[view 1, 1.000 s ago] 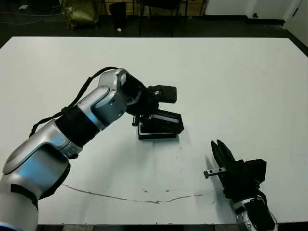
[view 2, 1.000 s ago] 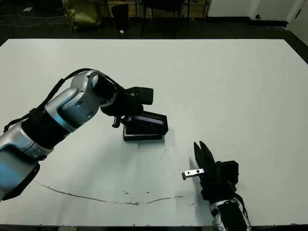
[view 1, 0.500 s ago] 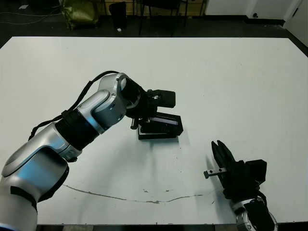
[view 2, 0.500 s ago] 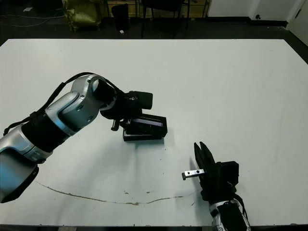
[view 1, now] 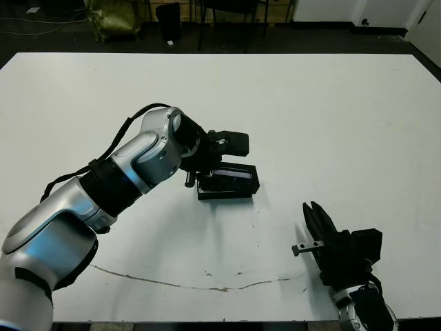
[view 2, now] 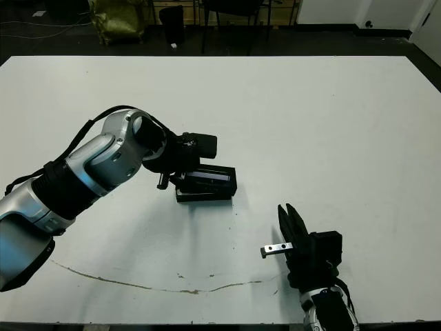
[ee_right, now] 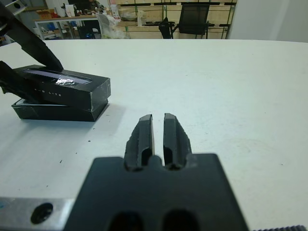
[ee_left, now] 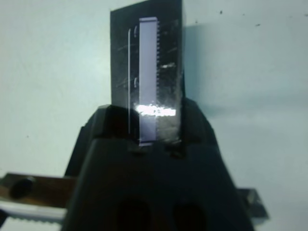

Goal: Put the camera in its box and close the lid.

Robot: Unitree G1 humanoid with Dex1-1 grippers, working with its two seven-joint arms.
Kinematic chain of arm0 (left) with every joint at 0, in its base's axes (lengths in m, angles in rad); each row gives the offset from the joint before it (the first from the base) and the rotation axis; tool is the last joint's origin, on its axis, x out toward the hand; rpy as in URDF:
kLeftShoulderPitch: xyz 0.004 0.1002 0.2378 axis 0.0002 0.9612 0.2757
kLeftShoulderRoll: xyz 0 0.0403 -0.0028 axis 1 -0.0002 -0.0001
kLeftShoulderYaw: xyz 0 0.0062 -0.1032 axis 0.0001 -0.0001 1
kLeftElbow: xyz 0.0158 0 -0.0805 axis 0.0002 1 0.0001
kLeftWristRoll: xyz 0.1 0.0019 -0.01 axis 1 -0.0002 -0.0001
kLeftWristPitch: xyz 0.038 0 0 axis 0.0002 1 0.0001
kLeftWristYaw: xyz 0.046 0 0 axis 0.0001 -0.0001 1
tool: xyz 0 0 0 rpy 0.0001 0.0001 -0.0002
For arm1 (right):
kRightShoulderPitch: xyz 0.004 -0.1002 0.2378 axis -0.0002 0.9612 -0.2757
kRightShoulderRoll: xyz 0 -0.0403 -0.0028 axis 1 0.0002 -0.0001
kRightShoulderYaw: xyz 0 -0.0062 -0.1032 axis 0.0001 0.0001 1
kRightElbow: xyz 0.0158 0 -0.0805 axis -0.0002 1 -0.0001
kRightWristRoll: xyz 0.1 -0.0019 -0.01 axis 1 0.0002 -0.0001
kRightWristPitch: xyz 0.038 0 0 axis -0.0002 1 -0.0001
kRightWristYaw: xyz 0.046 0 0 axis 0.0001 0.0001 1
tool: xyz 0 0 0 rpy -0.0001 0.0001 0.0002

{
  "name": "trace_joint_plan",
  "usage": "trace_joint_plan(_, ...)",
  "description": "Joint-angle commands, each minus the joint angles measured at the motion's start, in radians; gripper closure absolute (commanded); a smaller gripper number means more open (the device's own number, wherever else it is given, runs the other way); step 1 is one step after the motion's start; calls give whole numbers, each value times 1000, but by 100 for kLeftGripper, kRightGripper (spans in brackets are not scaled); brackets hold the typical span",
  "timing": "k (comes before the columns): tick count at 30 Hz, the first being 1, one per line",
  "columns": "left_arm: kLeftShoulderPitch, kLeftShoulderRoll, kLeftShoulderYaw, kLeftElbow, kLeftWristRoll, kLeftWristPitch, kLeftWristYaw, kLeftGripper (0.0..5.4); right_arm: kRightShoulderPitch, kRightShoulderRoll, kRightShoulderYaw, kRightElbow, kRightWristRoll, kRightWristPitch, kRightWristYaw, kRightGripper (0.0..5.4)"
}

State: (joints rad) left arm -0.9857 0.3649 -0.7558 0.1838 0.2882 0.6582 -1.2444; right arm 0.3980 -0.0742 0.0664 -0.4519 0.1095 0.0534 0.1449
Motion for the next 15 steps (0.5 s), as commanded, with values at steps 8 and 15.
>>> trace_joint_plan(8,39,20,-31,1,18,2,-21,366,8,-2,1,8,2,16,-1,540)
trace_joint_plan(15,48,13,-50,-28,16,15,-21,366,13,5,1,15,12,2,1,540)
